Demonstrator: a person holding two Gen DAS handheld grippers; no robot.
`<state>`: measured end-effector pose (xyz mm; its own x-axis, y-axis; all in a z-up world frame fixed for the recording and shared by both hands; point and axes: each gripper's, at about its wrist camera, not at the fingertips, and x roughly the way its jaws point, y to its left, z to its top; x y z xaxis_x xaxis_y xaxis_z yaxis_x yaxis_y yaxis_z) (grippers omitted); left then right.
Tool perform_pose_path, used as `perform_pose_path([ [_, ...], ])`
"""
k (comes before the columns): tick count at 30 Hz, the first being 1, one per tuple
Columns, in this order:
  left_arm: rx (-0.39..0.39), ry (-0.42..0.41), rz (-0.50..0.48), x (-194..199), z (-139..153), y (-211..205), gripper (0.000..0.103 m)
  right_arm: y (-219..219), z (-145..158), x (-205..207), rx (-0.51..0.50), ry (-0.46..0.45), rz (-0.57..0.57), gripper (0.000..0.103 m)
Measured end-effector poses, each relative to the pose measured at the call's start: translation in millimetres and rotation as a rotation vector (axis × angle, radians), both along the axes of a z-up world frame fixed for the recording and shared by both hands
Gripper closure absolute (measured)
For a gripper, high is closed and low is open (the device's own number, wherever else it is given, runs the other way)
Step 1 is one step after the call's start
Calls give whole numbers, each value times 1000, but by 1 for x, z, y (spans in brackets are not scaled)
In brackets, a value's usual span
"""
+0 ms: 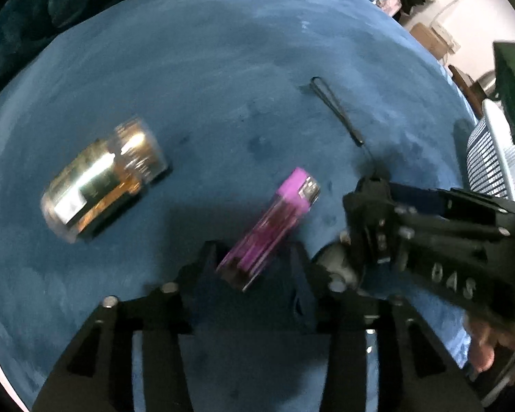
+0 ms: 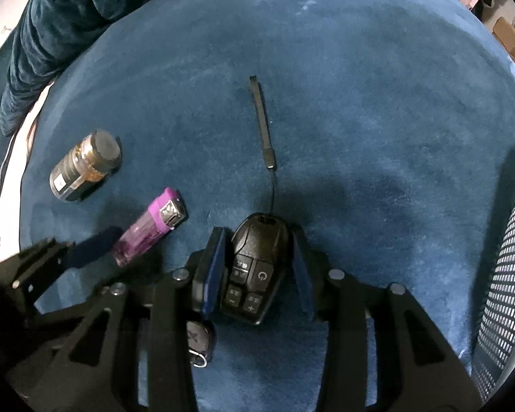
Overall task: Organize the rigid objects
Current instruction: 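Grasp the purple lighter with the left tool while the right tool grasps the black key fob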
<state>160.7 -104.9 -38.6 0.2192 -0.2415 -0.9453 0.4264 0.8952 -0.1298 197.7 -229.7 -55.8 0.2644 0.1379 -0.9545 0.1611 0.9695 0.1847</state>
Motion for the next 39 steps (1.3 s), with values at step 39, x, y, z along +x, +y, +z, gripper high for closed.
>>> perform_pose_path([
  [39, -60, -2, 161, -43, 41, 33, 80, -20, 92, -87, 80, -212, 0, 65],
])
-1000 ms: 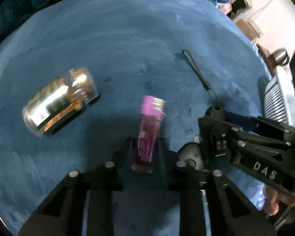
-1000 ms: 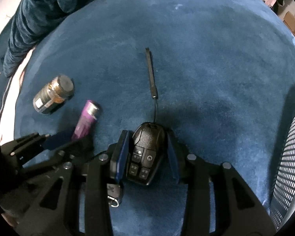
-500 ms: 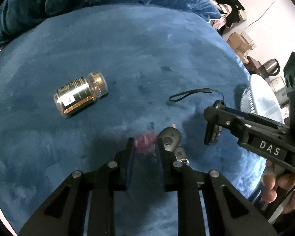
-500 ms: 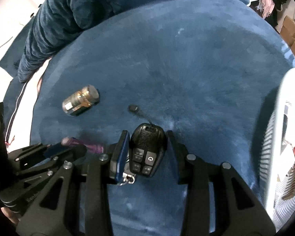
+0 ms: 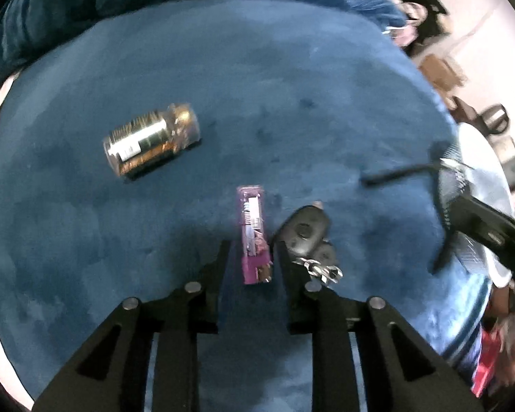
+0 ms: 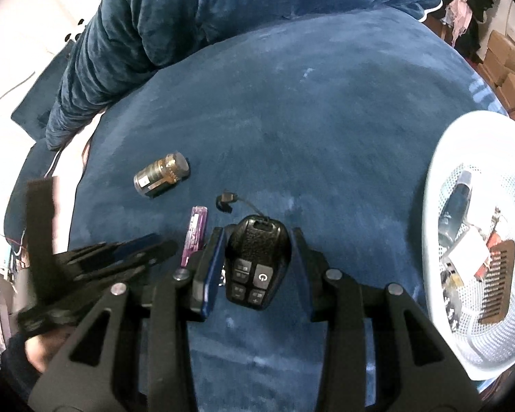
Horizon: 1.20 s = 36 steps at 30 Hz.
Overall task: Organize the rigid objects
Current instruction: 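Grasp the purple lighter with the left tool while the right tool grasps the black key fob, then carry the purple lighter and key fob over the white colander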
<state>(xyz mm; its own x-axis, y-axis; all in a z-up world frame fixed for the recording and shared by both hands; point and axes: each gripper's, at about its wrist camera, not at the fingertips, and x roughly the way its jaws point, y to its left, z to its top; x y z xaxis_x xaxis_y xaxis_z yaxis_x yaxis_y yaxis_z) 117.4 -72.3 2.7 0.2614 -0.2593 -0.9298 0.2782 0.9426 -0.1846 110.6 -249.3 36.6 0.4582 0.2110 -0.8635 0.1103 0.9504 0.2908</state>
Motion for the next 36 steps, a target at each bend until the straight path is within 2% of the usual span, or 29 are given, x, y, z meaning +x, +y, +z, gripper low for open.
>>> perform_pose_path([
  [4, 2, 29, 35, 17, -21, -12, 80, -3, -3, -5, 10, 5, -9, 65],
  [8, 99, 73, 26, 21, -41, -25, 83, -9, -7, -7, 21, 17, -20, 65],
  [12, 69, 96, 29, 14, -35, -14, 83, -12, -9, -7, 43, 20, -25, 65],
  [17, 24, 30, 34, -5, -5, 0, 83, -12, -8, -10, 52, 10, -27, 65],
  [24, -12, -71, -7, -43, 48, 1, 83, -10, 1, -18, 45, -6, -33, 65],
  [31, -33, -150, -63, -57, 93, -19, 83, -20, 19, -29, 27, -38, -54, 65],
  [36, -50, -182, -104, -62, 112, -44, 83, -36, 31, -41, 20, -56, -86, 65],
])
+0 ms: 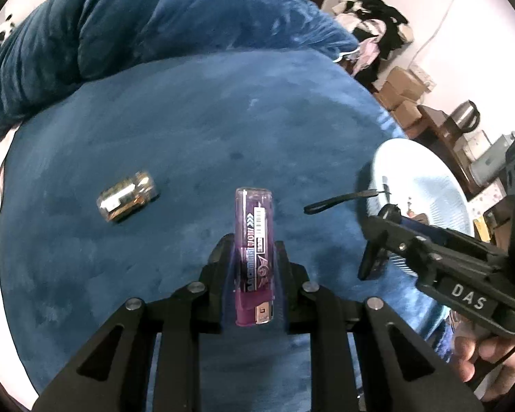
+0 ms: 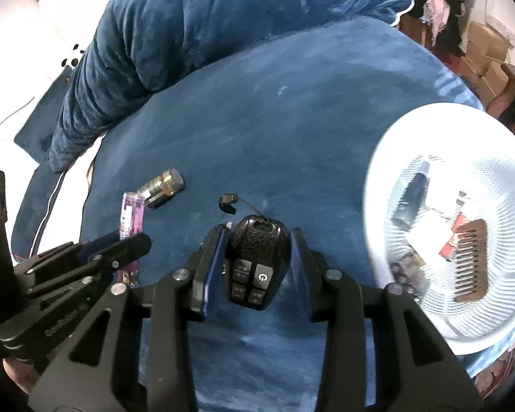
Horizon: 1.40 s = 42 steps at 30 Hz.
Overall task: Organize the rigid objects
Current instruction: 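Carry the purple lighter and key fob over the white colander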
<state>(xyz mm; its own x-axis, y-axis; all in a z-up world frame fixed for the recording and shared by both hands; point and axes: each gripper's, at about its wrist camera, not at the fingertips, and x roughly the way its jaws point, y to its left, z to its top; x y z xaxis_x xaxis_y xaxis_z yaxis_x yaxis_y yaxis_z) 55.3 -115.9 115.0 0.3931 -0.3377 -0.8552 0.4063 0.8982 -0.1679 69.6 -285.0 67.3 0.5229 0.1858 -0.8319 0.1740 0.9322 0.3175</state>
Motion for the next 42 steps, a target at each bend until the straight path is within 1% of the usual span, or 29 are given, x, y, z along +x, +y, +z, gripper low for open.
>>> perform_pose_path([
  [6, -6, -20, -62, -8, 13, -34, 83, -30, 8, -15, -8, -10, -53, 65],
  [13, -35, -13, -139, -19, 25, -79, 83, -71, 14, -36, -13, -18, -129, 65],
  [21, -89, 19, -260, -34, 36, -151, 83, -124, 15, -59, -19, -9, -228, 65],
  [24, -92, 33, -292, -38, 35, -174, 83, -140, 13, -66, -22, -2, -259, 65],
  [29, -82, 62, -329, -42, 25, -205, 83, -157, 8, -73, -18, 11, -297, 65],
  [34, -57, 85, -346, -43, 10, -221, 83, -174, 1, -81, -8, 24, -327, 65],
  [38, -37, 98, -346, -42, -1, -227, 83, -183, -5, -85, -7, 38, -349, 65],
  [42, -20, 100, -345, -43, -6, -229, 83, -189, -7, -87, -13, 46, -368, 65],
])
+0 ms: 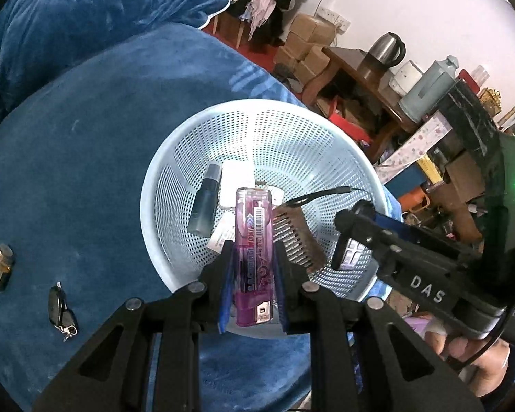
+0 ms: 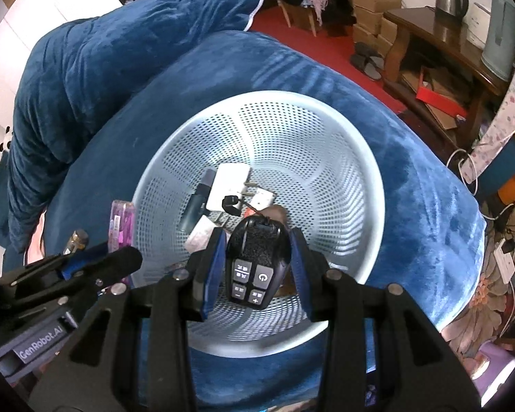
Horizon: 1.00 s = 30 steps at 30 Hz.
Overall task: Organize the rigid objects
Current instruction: 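Carry the purple lighter and key fob over the white colander, then open the left tool dropping the lighter while the right tool drops the key fob, then withdraw both open tools from the colander toward the pill bottle and second fob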
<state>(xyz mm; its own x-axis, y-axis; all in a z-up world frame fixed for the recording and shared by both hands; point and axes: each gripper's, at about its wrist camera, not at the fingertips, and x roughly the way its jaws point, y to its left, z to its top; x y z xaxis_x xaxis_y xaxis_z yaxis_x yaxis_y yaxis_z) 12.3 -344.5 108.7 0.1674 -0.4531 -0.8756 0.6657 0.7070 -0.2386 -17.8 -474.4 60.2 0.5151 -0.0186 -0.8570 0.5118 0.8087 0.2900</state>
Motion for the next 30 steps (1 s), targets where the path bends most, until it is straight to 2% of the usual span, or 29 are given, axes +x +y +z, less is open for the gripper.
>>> perform_pose_path([
  [2, 10, -6, 2, -1, -1, 1, 83, -1, 0, -2, -12, 4, -7, 63],
  [3, 13, -10, 6, -1, -1, 1, 75, -1, 1, -2, -21, 3, -15, 63],
  [4, 23, -17, 14, 0, 0, 2, 64, -1, 2, -2, -28, 5, -19, 63],
  [5, 26, -25, 25, 0, 1, 3, 34, -1, 3, -2, -29, 6, -20, 63],
  [6, 24, -30, 34, 0, 2, 5, 9, -2, 4, -3, -31, 7, -24, 61],
  [7, 14, -37, 45, 0, 4, 8, 4, -2, 5, -3, -35, 9, -29, 54],
  [9, -17, -44, 65, 1, 9, 16, 3, -2, 8, -6, -43, -2, -41, 45],
  [11, -18, -52, 77, 2, 12, 21, 3, -2, 10, -7, -47, -11, -49, 20],
  [13, -13, -71, 83, 3, 14, 26, 2, -1, 13, -7, -46, -24, -53, 4],
  [14, -9, -79, 87, 3, 16, 29, 2, 0, 14, -8, -48, -28, -54, 0],
  [30, -27, -93, 147, 11, 26, 70, 1, 34, 26, 8, -113, -27, 1, 0],
])
